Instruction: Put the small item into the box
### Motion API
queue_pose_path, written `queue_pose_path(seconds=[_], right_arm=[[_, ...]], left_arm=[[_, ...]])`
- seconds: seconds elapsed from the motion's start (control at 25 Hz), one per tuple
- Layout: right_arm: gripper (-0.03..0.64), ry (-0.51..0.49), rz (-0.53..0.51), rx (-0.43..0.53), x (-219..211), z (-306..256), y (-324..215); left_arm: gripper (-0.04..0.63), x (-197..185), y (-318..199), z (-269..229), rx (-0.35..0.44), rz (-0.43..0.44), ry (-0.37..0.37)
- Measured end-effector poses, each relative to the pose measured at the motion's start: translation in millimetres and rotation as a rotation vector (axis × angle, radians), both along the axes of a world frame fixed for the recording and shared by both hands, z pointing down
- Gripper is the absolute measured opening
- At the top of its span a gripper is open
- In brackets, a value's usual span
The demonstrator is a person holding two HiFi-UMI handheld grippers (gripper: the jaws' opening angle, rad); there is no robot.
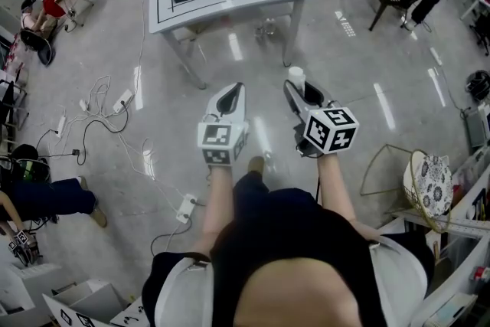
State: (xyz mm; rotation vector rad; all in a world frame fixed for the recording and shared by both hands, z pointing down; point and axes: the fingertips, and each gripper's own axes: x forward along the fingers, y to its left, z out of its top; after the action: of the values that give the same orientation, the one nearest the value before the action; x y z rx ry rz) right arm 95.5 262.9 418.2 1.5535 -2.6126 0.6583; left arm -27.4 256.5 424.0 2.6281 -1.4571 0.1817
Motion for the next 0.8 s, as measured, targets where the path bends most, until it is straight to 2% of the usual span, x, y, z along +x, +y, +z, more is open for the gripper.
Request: queue_pose_path(seconds=[0.8], right_arm=[[0.129,0.068,0.016,-0.012,-24,7,-52]], left_arm=[[0.009,-30,-60,-2,0.001,0.004,0.000]])
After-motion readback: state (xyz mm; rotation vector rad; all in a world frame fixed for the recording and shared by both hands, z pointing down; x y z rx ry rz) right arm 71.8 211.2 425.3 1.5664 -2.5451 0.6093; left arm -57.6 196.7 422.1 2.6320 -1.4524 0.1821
